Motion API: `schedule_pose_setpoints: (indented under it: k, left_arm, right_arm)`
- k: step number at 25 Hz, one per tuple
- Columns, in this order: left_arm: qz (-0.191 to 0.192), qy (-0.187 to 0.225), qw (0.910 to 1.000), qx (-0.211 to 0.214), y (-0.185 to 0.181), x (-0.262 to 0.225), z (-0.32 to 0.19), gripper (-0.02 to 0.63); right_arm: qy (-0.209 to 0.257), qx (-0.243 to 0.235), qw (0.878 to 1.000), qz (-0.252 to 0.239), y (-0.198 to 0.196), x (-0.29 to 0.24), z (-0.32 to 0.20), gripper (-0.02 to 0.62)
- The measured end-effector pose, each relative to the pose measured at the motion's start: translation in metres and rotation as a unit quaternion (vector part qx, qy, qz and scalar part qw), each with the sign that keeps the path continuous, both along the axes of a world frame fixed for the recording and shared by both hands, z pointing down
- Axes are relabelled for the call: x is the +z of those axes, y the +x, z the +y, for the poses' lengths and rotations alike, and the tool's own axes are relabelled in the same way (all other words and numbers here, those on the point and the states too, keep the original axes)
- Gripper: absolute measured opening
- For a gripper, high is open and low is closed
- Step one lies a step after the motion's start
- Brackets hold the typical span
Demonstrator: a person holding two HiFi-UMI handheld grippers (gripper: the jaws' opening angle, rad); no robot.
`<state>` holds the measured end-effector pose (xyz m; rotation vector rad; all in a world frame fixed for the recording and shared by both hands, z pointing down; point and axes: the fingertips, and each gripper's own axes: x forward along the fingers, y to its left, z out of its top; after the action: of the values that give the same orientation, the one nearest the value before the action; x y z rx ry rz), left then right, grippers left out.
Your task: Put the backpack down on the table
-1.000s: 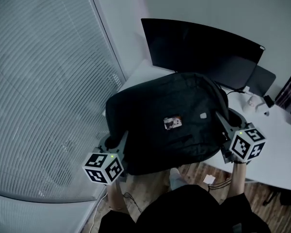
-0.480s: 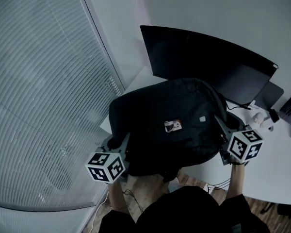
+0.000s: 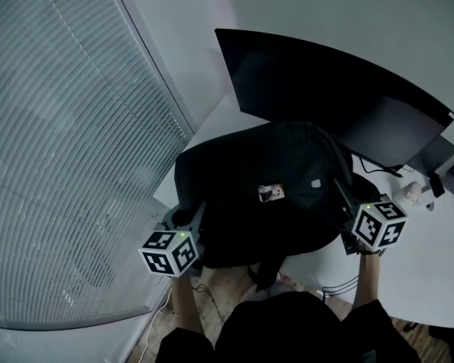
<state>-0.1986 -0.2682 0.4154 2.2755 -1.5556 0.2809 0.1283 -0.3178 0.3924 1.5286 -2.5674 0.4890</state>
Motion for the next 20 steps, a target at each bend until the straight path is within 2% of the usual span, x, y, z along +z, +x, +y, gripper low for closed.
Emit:
schedule_pose_setpoints:
  k: [11,20]
  left_arm:
    - [0.014,-0.051,0.9986,0.002,0.004,0.038,-0.034,0.08]
    - [0.014,-0.092,0.9955,0.019,0.012,0.074,-0.055,0.08]
  right_arm:
    - [-0.041,0.014,0.999,0.015,0.004,0.037,-0.03,0.135]
    - [-0.09,0.036,0.995,0.016,0.015,0.077,-0.038,0.135]
